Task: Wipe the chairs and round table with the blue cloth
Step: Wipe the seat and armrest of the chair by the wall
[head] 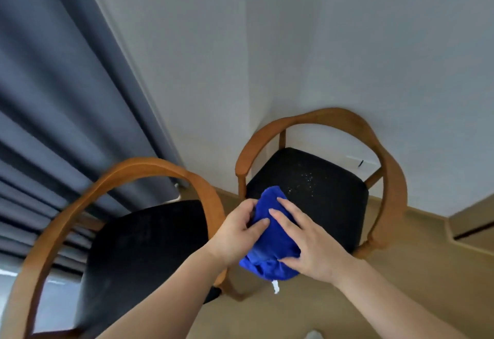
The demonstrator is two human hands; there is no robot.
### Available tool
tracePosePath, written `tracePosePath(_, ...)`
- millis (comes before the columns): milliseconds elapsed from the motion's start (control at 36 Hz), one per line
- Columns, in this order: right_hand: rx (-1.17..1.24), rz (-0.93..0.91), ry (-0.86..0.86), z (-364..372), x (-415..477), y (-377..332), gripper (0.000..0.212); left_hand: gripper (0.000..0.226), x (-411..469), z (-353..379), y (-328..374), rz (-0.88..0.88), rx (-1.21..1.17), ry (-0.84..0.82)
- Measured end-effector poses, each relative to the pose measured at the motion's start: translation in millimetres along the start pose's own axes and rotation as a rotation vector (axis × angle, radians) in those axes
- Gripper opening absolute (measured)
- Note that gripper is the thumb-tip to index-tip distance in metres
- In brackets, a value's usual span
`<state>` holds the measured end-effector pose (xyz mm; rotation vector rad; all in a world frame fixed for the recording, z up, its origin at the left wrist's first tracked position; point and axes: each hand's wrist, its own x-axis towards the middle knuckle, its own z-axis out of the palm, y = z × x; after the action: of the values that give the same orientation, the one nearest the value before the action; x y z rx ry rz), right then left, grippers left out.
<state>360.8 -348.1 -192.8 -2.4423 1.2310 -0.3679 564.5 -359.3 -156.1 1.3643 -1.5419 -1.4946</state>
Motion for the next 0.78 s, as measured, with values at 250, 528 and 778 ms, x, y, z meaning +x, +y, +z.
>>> tracePosePath(250, -0.001, 0.052, -0.065, -54.8, -45.3, 100.0, 0.082, 0.024, 61.3, 97.7, 16.9, -0.082, -0.013, -0.008)
tracePosePath(528, 0.209, 0.227, 0.117, -82.4, -12.5, 153.4, 0.09, 0.046, 98.8, 102.6, -5.1, -0.136, 0.179, -0.014)
tracePosePath(778, 0.088, 0.337, 0.066, -67.0, 50.2, 195.3, 0.093, 0.039, 166.1, 63.7, -54.6, -0.242, 0.313, 0.073)
